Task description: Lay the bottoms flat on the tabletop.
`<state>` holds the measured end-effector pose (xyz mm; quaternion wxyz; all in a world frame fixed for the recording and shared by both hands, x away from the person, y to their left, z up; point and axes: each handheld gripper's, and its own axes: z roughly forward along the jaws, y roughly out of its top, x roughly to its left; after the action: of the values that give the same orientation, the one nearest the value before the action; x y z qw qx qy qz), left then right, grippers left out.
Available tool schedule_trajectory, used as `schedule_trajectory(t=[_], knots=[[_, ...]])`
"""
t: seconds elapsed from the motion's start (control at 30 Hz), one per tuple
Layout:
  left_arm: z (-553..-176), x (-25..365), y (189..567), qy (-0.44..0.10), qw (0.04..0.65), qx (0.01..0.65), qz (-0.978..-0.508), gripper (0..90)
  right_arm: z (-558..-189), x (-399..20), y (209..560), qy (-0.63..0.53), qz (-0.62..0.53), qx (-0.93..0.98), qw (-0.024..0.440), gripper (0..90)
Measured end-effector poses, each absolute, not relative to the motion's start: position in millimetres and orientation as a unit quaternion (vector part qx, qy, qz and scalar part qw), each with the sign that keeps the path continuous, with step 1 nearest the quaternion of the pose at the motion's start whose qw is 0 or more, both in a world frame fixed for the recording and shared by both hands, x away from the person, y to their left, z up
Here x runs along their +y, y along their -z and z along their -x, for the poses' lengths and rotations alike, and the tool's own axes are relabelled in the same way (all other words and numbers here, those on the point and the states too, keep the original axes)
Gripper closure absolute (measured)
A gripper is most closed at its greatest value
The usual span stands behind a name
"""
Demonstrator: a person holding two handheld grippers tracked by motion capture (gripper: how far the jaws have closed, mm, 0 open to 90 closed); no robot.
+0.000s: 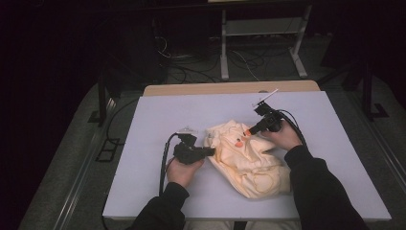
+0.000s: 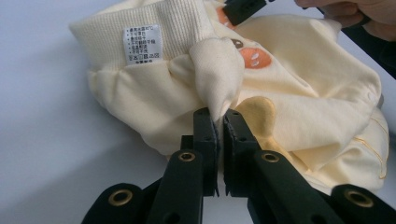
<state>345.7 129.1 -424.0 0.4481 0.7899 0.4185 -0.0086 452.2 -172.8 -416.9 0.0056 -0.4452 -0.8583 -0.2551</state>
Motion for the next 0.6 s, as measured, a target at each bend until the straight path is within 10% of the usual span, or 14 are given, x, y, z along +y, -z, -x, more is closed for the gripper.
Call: schedule_trajectory(t=[0.6], knots=[[-367, 151, 372, 0.004, 0.448, 0.417, -0.791, 84.0, -422, -219, 372, 0.322, 0.489, -0.811, 0.012, 84.0]])
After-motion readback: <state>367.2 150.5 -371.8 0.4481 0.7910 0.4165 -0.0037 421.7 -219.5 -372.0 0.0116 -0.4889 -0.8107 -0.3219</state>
